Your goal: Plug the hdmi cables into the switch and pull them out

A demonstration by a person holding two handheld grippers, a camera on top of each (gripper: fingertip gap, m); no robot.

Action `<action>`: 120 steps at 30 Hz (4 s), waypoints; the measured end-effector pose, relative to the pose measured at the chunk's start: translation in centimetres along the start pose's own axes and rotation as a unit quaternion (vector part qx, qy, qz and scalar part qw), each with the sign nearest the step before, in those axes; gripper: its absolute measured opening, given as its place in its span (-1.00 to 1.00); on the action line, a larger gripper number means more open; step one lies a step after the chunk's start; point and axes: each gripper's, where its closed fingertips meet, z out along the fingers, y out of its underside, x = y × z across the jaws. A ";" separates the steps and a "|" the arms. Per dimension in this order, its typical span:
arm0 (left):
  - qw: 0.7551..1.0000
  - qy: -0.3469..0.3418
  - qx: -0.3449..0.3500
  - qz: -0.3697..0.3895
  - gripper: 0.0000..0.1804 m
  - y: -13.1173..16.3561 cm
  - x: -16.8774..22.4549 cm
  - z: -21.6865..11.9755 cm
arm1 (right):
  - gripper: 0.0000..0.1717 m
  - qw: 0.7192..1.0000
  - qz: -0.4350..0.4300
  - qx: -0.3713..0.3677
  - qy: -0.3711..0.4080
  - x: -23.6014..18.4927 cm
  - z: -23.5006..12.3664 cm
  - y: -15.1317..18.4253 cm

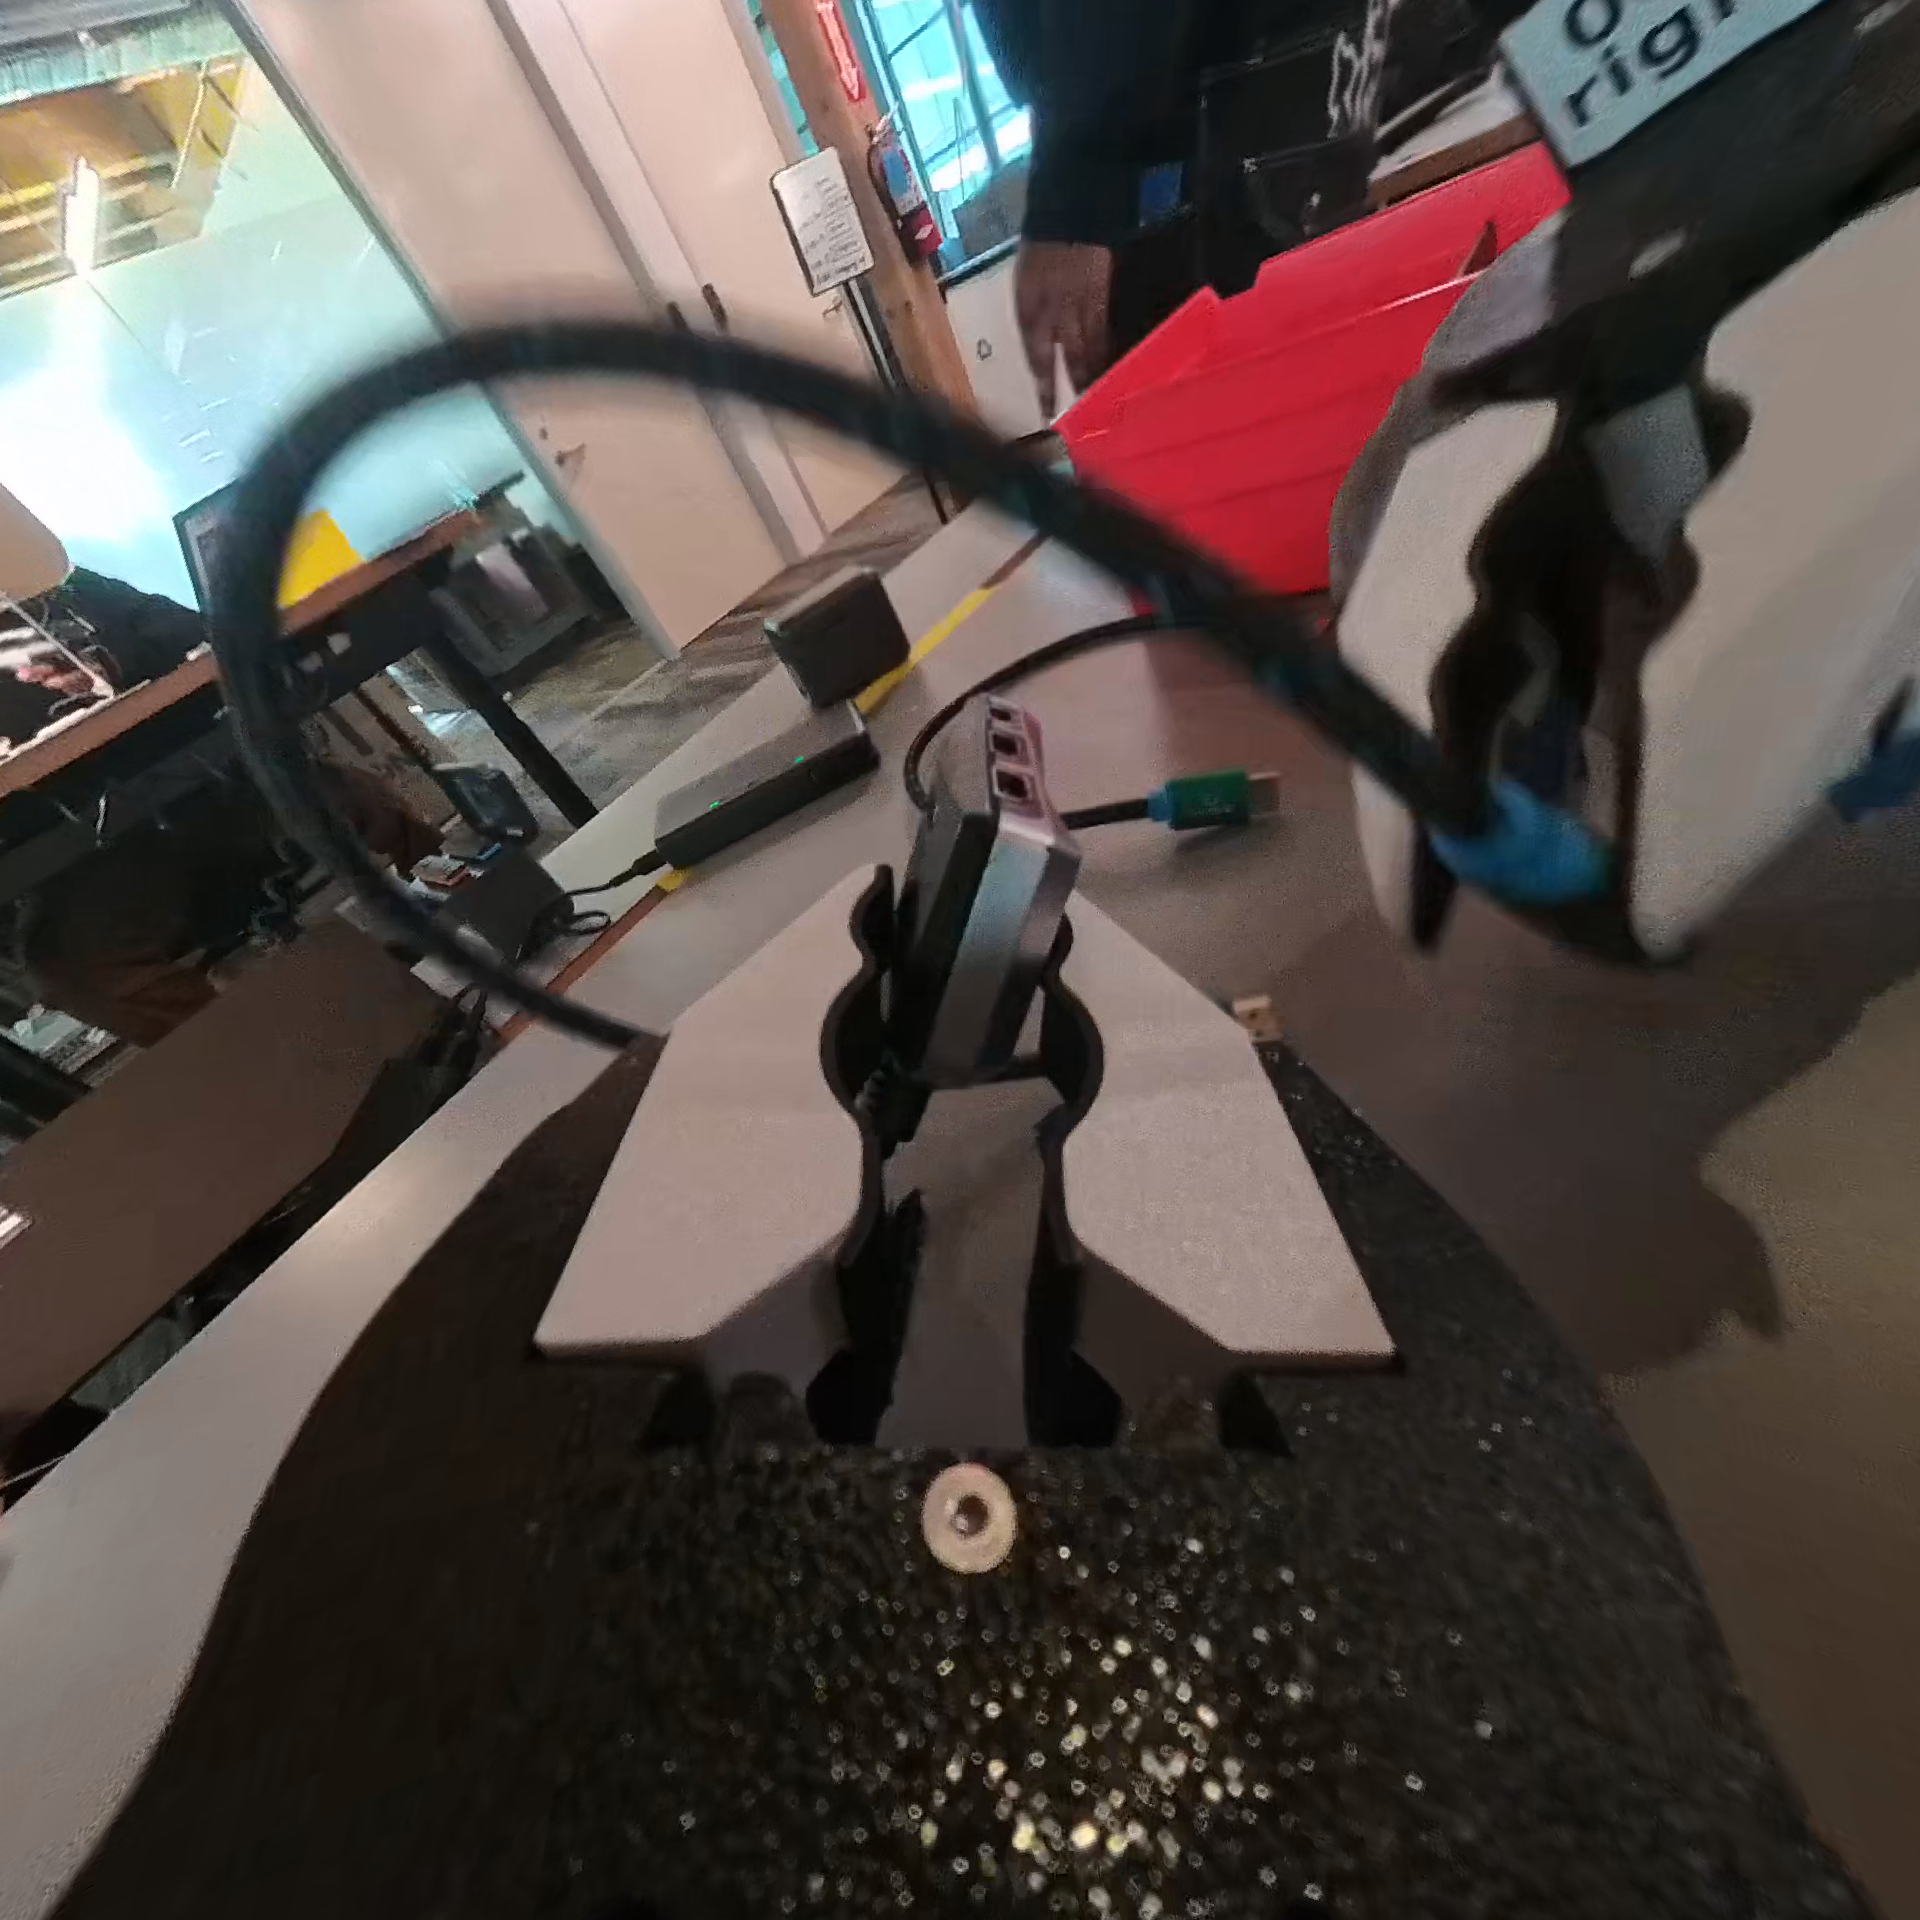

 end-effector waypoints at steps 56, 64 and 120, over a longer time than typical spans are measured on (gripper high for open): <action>0.991 0.095 0.027 -0.090 -0.75 0.1 -0.8 -0.9 | -0.83 0.979 -0.067 -0.190 -0.015 3.2 2.5 6.2; 0.991 0.114 0.015 -0.065 -0.74 0.4 0.3 -0.6 | -0.78 0.950 -0.066 -0.284 -0.114 1.9 1.6 7.9; 0.968 0.191 0.040 -0.155 -0.75 -0.8 -0.8 -2.3 | -0.89 0.987 -0.073 0.147 -0.001 7.0 -1.8 -8.1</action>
